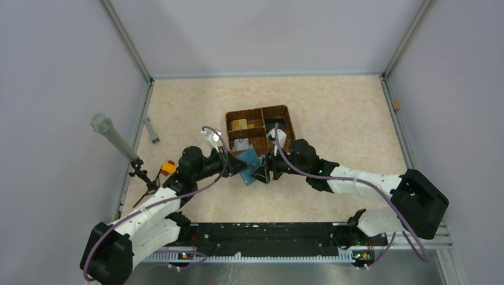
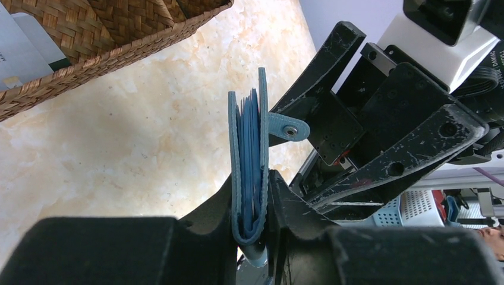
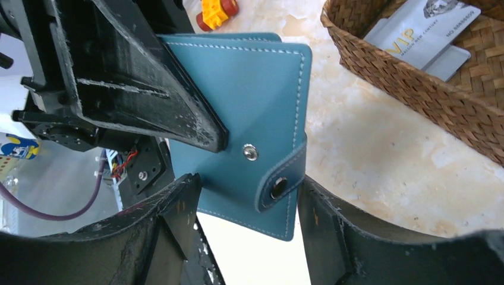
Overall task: Put the credit cards into the card holder
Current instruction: Close the card holder.
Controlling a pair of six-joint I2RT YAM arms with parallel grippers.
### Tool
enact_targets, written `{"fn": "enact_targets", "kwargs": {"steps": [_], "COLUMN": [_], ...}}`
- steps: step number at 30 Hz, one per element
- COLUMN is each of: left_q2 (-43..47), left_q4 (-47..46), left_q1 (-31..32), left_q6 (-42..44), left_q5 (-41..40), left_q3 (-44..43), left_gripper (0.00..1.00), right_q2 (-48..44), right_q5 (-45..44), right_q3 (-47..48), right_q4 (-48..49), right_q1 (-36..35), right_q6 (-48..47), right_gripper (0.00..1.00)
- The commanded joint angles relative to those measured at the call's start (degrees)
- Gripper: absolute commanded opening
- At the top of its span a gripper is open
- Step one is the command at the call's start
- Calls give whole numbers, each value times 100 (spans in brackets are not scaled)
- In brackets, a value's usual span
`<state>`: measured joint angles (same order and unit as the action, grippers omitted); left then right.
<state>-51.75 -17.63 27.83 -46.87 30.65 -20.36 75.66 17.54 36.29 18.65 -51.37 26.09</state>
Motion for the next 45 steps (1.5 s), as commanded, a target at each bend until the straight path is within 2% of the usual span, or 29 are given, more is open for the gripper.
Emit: {"fn": "enact_targets", "kwargs": {"steps": [1, 5, 8, 14, 17, 24, 25, 28, 31, 34, 36, 40, 45], "left_q2": [-41, -86, -97, -131, -154, -303, -317, -314, -228, -59, 5, -33, -136], "left_q4": [-488, -537, -573, -625, -677, -924, -958, -1021, -844, -470, -163, 207, 344], "left_q1": [20, 20, 19, 19, 19, 19, 18, 18, 20, 17, 20, 14, 20], "left_q6": [-122, -185, -230, -308, -347, -484, -501, -518, -463, -348, -272, -200, -168], "left_q5": [56, 64, 43, 29, 45, 191, 202, 209, 81, -309, -505, -643, -682], "left_q3": [-29, -25, -5, 22, 47, 91, 101, 128, 105, 87, 57, -48, -115], "left_gripper": [23, 27, 31, 31, 31, 31, 28, 6, 0, 0, 0, 0, 0], "right_q2": [142, 216, 258, 368, 394, 425, 442, 439, 234, -82, -291, -570, -483], "right_q5": [157, 196, 193, 178, 133, 52, 48, -50, -319, -459, -447, -311, -171], "right_q3": [332, 362, 395, 448, 449, 513, 523, 537, 499, 356, 255, 146, 169], "right_q4": [324, 357, 336, 324, 355, 348, 345, 291, 65, -211, -366, -596, -579], "right_q1": [-75, -82, -78, -80, -77, -75, -76, -82, -65, 54, 189, 422, 476], "right_q6": [-119, -66, -45, 63, 116, 150, 151, 156, 92, -13, -35, -84, -182], "right_gripper": [61, 59, 51, 36, 35, 41, 41, 44, 53, 63, 66, 67, 62]}}
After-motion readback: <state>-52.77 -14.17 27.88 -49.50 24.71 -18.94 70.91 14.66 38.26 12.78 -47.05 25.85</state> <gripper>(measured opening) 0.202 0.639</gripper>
